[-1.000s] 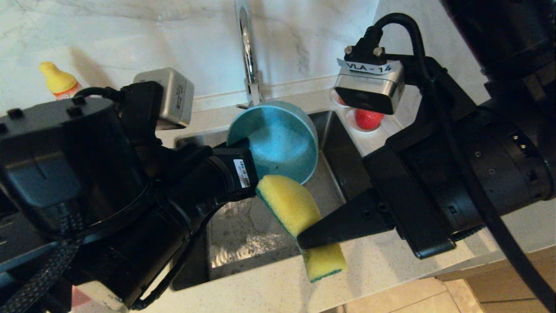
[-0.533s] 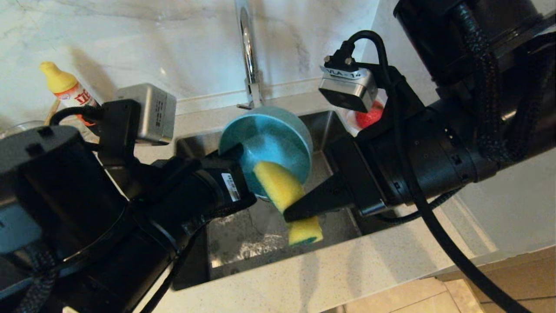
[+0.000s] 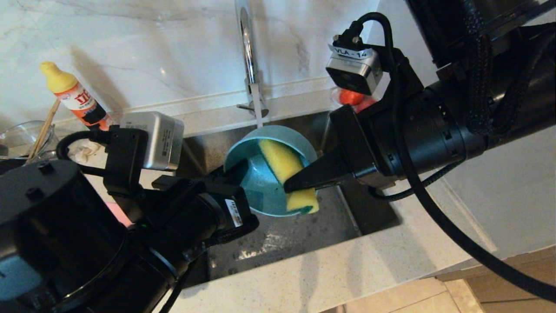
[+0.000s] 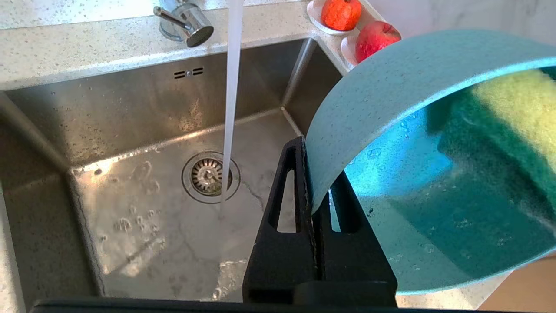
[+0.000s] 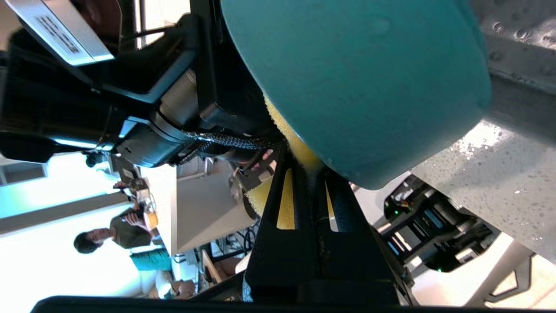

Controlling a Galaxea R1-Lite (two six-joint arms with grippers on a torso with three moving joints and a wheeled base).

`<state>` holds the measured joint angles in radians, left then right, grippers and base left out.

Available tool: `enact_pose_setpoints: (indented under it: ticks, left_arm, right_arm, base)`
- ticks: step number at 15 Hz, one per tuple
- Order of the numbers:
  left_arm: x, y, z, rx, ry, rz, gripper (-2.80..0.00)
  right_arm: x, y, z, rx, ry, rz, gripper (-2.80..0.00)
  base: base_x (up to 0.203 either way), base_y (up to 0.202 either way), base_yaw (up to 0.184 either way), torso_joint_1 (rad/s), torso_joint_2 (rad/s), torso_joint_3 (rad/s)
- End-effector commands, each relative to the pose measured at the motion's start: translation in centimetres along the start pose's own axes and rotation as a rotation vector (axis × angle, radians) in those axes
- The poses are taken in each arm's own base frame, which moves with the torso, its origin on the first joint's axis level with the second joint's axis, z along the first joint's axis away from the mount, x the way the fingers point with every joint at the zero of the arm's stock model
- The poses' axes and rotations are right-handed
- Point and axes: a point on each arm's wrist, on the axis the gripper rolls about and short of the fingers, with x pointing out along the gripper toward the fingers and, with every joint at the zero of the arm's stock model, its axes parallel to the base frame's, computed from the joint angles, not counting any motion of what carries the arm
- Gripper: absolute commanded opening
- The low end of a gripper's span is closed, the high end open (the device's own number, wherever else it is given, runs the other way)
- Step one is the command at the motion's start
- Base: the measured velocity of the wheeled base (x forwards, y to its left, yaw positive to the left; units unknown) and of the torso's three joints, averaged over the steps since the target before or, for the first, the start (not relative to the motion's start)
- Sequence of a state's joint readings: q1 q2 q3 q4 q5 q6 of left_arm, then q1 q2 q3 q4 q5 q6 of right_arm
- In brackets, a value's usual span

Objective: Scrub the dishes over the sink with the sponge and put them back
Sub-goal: Wipe the bowl

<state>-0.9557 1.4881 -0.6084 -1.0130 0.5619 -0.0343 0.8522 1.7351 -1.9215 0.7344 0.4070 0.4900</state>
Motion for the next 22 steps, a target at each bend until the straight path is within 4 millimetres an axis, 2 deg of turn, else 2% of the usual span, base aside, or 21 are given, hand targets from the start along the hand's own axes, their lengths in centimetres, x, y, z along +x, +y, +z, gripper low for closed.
enact_pose_setpoints:
  ticks: [1, 7, 13, 18, 22]
  left_arm:
    - [-0.2, 0.0, 0.1, -0.008, -0.014, -0.004, -2.8]
    - [-0.5, 0.2, -0.5, 0.011, -0.03, -0.005, -2.8]
    - [0.4, 0.3, 1.6, -0.029, -0.099, 0.023, -2.8]
    - [1.3, 0.0, 1.6, -0.03, -0.104, 0.031, -2.8]
    - [1.1, 0.2, 1.4, -0.026, -0.097, 0.029, -2.8]
  right_arm:
    - [-0.5, -0.2, 0.3, 0.017, -0.026, -0.002, -2.8]
    - [-0.3, -0.2, 0.8, 0.061, -0.065, 0.015, -2.8]
    - [-0.9, 0.1, -1.0, 0.076, -0.011, 0.01, -2.8]
    - [0.5, 0.7, -2.3, 0.094, 0.058, 0.028, -2.8]
    - [2.6, 1.1, -1.9, 0.082, 0.075, 0.041, -2.8]
  base:
    - [0.0, 0.0, 0.0, 0.0, 0.0, 0.0]
    - [0.0, 0.0, 0.0, 0.0, 0.0, 0.0]
    - [0.0, 0.0, 0.0, 0.0, 0.0, 0.0]
    - [0.0, 0.0, 0.0, 0.0, 0.0, 0.0]
    - [0.0, 0.0, 0.0, 0.0, 0.0, 0.0]
